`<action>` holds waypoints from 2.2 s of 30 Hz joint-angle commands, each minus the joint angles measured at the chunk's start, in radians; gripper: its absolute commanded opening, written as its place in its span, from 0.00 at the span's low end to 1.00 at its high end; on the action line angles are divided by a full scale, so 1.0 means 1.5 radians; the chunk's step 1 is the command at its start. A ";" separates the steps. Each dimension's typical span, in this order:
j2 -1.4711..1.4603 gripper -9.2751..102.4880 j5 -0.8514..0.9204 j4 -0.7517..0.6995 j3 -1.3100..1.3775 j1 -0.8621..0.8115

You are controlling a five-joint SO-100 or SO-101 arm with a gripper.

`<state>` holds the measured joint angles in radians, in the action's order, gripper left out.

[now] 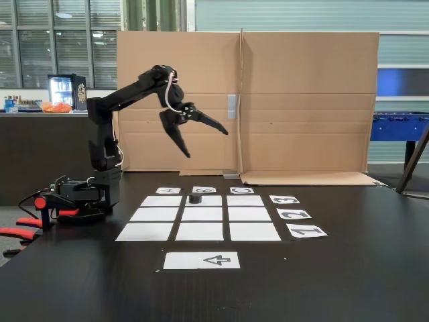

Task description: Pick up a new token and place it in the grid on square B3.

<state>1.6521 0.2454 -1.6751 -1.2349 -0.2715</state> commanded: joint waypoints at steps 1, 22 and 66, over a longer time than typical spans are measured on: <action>0.042 0.53 0.038 0.003 -0.013 -0.085; 0.373 0.53 0.142 0.217 -0.472 -0.448; 1.109 0.08 0.137 0.287 -1.145 -0.500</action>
<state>3.2950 0.4587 -1.2410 -2.9514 -1.0094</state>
